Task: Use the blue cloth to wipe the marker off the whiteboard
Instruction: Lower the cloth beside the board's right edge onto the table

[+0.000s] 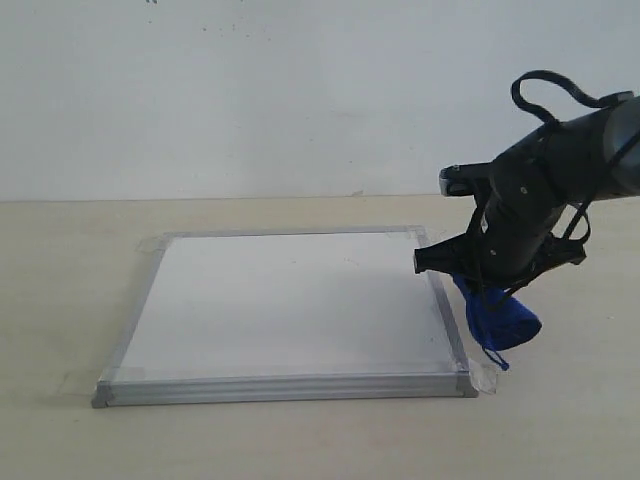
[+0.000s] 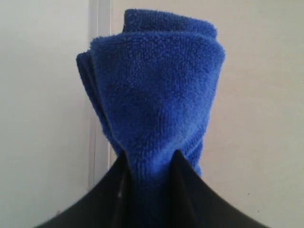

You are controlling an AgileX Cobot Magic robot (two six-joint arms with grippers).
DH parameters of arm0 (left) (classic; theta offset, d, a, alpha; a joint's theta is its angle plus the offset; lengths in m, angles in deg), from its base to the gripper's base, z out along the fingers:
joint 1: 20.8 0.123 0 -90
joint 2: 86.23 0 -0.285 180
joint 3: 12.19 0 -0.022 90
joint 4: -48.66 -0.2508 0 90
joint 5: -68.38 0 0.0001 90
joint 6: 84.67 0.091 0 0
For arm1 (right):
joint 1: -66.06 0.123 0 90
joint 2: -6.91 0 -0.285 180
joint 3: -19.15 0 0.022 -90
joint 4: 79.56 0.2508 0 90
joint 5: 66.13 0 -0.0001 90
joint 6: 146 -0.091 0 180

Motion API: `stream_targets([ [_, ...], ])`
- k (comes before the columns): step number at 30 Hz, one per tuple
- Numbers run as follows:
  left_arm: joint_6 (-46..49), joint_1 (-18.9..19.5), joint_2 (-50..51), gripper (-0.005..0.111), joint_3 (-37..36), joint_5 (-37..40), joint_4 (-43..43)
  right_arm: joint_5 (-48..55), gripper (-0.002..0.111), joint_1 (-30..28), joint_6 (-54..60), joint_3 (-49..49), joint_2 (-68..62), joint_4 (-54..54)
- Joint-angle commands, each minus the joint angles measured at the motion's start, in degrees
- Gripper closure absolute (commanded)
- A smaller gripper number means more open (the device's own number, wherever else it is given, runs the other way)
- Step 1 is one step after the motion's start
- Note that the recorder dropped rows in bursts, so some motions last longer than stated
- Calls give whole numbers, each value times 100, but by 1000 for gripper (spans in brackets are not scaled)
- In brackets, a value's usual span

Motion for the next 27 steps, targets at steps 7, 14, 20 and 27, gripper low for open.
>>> stream_targets([
  [7, -57, -12, -15, 103, -15, -51, -2, -608, 109, -100, -196, 1, -138, -253],
  [14, -57, -12, -15, 103, -15, -51, -2, -891, 109, -155, -591, 1, -392, -406],
  [20, -57, -12, -15, 103, -15, -51, -2, -998, 107, -155, -786, 1, -421, -577],
  [27, -57, -12, -15, 103, -15, -51, -2, -965, 66, -155, -813, 1, -421, -579],
])
